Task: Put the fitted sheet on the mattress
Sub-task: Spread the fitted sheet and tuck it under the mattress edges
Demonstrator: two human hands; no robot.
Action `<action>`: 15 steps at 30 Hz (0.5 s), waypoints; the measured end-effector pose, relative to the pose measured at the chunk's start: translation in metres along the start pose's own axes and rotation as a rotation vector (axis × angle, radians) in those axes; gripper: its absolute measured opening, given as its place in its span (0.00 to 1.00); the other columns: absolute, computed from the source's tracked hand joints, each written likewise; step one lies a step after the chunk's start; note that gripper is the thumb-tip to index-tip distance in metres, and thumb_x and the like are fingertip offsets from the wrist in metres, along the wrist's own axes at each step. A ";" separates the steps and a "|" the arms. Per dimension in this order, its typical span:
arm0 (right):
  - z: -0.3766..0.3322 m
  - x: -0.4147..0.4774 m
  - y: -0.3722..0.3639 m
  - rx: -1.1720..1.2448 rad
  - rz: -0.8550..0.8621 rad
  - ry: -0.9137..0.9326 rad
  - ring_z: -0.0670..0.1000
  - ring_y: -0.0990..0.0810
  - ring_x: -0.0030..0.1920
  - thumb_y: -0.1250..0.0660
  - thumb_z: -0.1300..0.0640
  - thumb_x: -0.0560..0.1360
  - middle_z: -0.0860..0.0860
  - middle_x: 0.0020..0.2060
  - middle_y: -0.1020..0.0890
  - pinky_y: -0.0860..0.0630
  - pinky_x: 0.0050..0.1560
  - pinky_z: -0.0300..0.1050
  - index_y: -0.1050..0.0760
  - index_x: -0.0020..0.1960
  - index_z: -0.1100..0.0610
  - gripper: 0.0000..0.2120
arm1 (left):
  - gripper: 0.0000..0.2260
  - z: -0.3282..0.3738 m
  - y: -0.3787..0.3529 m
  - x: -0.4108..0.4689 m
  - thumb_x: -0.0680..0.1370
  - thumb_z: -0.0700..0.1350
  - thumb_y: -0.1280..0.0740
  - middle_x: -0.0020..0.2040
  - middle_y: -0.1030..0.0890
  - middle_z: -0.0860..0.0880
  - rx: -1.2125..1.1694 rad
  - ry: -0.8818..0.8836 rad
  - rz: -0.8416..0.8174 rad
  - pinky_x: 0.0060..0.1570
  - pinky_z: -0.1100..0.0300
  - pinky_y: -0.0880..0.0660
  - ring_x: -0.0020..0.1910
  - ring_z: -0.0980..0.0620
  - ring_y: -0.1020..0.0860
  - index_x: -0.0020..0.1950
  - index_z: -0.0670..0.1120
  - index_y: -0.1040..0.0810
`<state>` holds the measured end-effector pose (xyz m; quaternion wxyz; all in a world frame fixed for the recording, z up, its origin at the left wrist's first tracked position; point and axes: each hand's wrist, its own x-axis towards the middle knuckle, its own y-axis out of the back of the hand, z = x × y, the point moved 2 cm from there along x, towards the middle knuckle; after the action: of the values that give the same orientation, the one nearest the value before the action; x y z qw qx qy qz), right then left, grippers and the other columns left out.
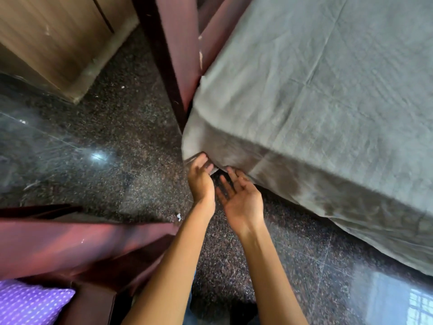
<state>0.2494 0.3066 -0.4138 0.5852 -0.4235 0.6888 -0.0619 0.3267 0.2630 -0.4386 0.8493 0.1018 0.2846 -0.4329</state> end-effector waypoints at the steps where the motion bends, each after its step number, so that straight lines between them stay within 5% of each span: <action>1: 0.000 0.002 -0.011 -0.037 0.011 0.004 0.53 0.24 0.56 0.47 0.61 0.80 0.52 0.55 0.21 0.33 0.64 0.52 0.28 0.55 0.56 0.10 | 0.15 0.002 0.000 0.004 0.79 0.31 0.48 0.55 0.23 0.43 -0.021 0.032 -0.012 0.53 0.60 0.24 0.53 0.47 0.23 0.60 0.37 0.26; 4: -0.006 0.005 -0.027 -0.199 0.073 0.023 0.51 0.22 0.42 0.45 0.62 0.79 0.53 0.42 0.19 0.27 0.54 0.48 0.25 0.46 0.59 0.10 | 0.13 0.009 -0.003 0.010 0.80 0.34 0.46 0.42 0.24 0.49 -0.106 0.205 -0.067 0.35 0.66 0.31 0.39 0.54 0.26 0.56 0.46 0.26; 7: -0.012 0.009 -0.027 -0.646 0.172 0.117 0.53 0.27 0.36 0.42 0.65 0.75 0.56 0.35 0.22 0.32 0.33 0.41 0.24 0.45 0.57 0.09 | 0.14 0.020 -0.007 0.009 0.81 0.38 0.48 0.43 0.23 0.51 -0.111 0.299 -0.117 0.37 0.64 0.34 0.37 0.57 0.28 0.61 0.51 0.29; 9: -0.019 0.009 -0.025 -1.108 0.149 0.192 0.51 0.31 0.33 0.44 0.67 0.75 0.61 0.36 0.24 0.37 0.27 0.39 0.23 0.54 0.58 0.14 | 0.17 0.029 -0.008 0.012 0.81 0.37 0.50 0.50 0.22 0.50 -0.019 0.318 -0.146 0.38 0.64 0.33 0.43 0.56 0.26 0.65 0.50 0.30; 12: -0.031 0.002 -0.036 -1.910 -0.104 0.405 0.59 0.22 0.42 0.42 0.65 0.74 0.61 0.52 0.21 0.27 0.35 0.46 0.32 0.70 0.55 0.24 | 0.17 0.036 -0.008 0.013 0.82 0.40 0.51 0.57 0.24 0.52 0.053 0.347 -0.216 0.48 0.62 0.32 0.53 0.55 0.27 0.68 0.50 0.32; 15: -0.032 0.003 -0.049 -2.413 -0.447 0.757 0.59 0.22 0.57 0.36 0.63 0.71 0.58 0.59 0.22 0.21 0.51 0.52 0.29 0.67 0.61 0.24 | 0.18 0.035 -0.007 0.015 0.83 0.43 0.50 0.54 0.23 0.49 0.024 0.360 -0.209 0.44 0.66 0.31 0.56 0.52 0.27 0.70 0.40 0.32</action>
<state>0.2468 0.2607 -0.3776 -0.4211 -0.7447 0.3454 0.3857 0.3424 0.2340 -0.4177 0.7339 0.1576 0.4357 -0.4968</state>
